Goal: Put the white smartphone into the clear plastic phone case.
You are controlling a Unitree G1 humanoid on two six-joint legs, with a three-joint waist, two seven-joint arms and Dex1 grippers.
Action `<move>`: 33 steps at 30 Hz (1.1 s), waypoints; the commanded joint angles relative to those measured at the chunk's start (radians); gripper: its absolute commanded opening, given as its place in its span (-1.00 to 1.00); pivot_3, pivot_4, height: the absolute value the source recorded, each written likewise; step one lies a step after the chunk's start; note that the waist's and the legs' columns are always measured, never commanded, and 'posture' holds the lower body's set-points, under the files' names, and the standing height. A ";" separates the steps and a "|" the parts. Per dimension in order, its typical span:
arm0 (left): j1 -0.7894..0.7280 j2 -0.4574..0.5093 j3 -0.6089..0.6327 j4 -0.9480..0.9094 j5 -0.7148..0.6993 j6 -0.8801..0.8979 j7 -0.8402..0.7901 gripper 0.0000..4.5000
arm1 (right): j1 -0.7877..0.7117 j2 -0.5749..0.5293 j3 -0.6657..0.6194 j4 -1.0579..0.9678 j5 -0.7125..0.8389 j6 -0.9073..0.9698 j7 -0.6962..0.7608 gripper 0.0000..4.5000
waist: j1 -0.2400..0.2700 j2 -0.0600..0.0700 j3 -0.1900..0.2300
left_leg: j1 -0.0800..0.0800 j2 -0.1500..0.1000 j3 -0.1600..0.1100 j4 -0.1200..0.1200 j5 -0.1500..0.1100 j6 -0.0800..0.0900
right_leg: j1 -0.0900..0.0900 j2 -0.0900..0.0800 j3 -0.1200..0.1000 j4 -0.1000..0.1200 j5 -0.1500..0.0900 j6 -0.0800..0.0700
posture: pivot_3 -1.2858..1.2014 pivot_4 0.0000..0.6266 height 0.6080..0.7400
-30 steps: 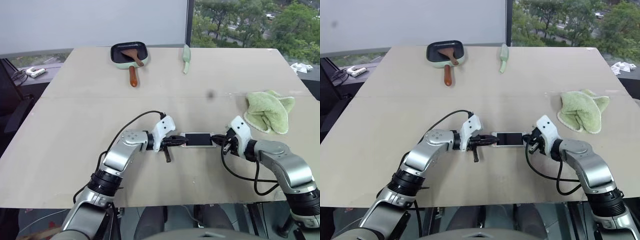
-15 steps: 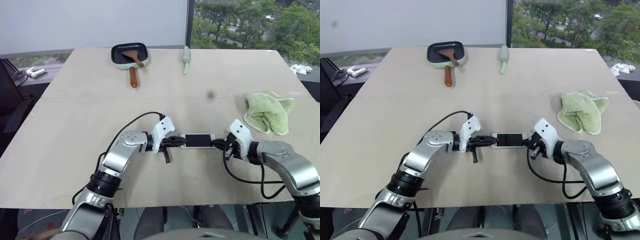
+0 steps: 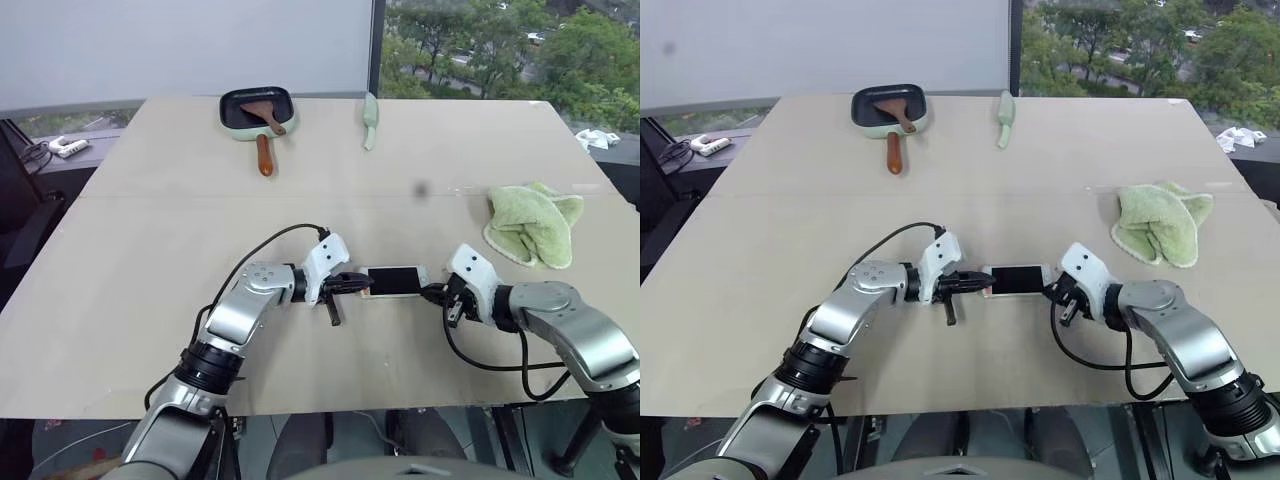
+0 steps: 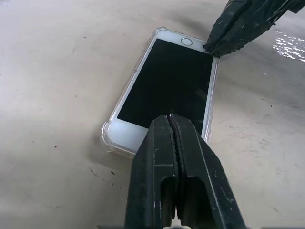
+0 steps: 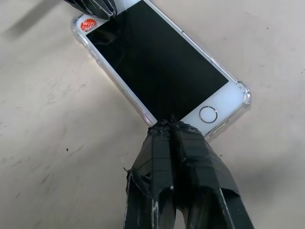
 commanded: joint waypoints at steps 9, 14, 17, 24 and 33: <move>-0.010 -0.033 0.101 -0.091 -0.115 -0.006 0.010 -1.00 | 0.032 0.053 -0.139 0.020 0.107 -0.077 0.049 -0.99 | -0.001 0.003 0.006 | -0.002 0.000 0.000 -0.001 0.000 0.000 | -0.002 0.000 0.000 -0.001 0.000 0.000 | 0.03 -0.52 1.00; 0.022 -0.016 0.217 -0.218 -0.217 0.039 0.047 -1.00 | 0.072 0.065 -0.310 -0.023 0.244 -0.128 0.104 -0.87 | -0.001 0.011 0.020 | -0.007 0.000 0.001 -0.001 0.000 0.000 | -0.007 -0.001 0.001 0.000 0.001 0.001 | 0.03 -0.52 1.00; 0.095 0.041 0.282 -0.315 -0.267 0.082 0.053 -0.77 | 0.142 0.016 -0.354 -0.023 0.247 -0.179 0.154 -0.39 | -0.001 0.011 0.020 | -0.008 0.000 0.001 -0.003 0.000 0.000 | -0.008 -0.001 0.001 -0.001 0.000 0.002 | 0.03 -0.52 1.00; 0.403 0.209 0.382 -0.422 -0.264 0.010 -0.002 0.50 | 0.362 -0.049 -0.439 -0.007 0.172 -0.427 0.238 0.98 | 0.000 0.013 0.023 | -0.009 0.000 0.002 -0.007 0.000 0.000 | -0.011 -0.002 0.003 -0.003 -0.001 0.003 | 0.03 -0.52 1.00; 0.621 0.237 0.435 -0.429 -0.206 -0.185 0.015 0.98 | 0.449 -0.021 -0.515 0.044 0.212 -0.564 0.269 1.00 | 0.002 0.013 0.026 | -0.002 0.001 0.005 -0.005 0.000 0.000 | -0.005 -0.003 0.005 -0.004 -0.005 0.002 | 0.03 -0.52 1.00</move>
